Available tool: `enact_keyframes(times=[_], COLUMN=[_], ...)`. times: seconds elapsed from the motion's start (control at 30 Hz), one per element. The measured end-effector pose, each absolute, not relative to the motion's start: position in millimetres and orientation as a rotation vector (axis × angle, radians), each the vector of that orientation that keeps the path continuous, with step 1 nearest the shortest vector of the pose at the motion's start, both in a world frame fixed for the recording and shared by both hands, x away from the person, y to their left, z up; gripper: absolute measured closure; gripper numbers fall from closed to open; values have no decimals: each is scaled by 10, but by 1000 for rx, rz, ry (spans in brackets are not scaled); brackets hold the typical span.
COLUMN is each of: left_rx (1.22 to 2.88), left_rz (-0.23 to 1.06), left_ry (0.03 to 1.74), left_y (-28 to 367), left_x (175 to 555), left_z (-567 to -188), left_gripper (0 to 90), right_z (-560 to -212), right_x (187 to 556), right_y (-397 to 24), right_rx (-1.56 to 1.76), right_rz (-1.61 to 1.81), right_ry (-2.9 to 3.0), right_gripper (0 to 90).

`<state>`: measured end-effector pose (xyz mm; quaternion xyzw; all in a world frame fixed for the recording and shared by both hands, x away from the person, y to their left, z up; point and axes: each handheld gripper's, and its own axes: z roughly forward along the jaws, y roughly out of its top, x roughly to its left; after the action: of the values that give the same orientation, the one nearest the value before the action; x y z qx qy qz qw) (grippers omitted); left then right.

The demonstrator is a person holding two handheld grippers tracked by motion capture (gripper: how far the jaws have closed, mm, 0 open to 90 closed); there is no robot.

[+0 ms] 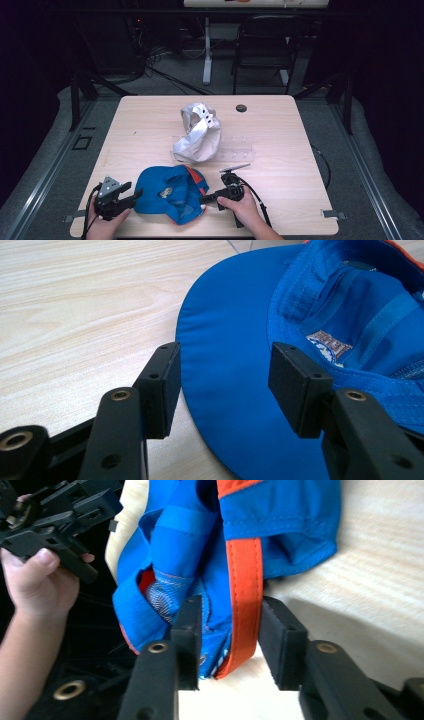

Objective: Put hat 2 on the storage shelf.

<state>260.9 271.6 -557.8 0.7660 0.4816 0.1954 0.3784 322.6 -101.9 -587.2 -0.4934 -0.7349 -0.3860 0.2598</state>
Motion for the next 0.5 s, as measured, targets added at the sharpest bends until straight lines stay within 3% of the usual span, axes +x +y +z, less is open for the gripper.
enact_keyframes(times=[0.17, 0.43, 0.5], left_rx=[1949, 1944, 1943], left_rz=[499, 506, 506], left_ry=[1232, 1227, 1226], left_y=[2720, 2724, 2727], left_x=[2610, 2608, 2608], left_z=[-5579, -5577, -5576], left_gripper=[476, 476, 477], right_z=[-5852, -5800, -5713], right_x=[3222, 3213, 3258], right_y=[-1041, -1098, -1217], right_rx=[-1360, -1385, -1269], right_rz=[-1061, -1080, -926], right_ry=[-1932, -1899, -1980], right_gripper=[765, 773, 774])
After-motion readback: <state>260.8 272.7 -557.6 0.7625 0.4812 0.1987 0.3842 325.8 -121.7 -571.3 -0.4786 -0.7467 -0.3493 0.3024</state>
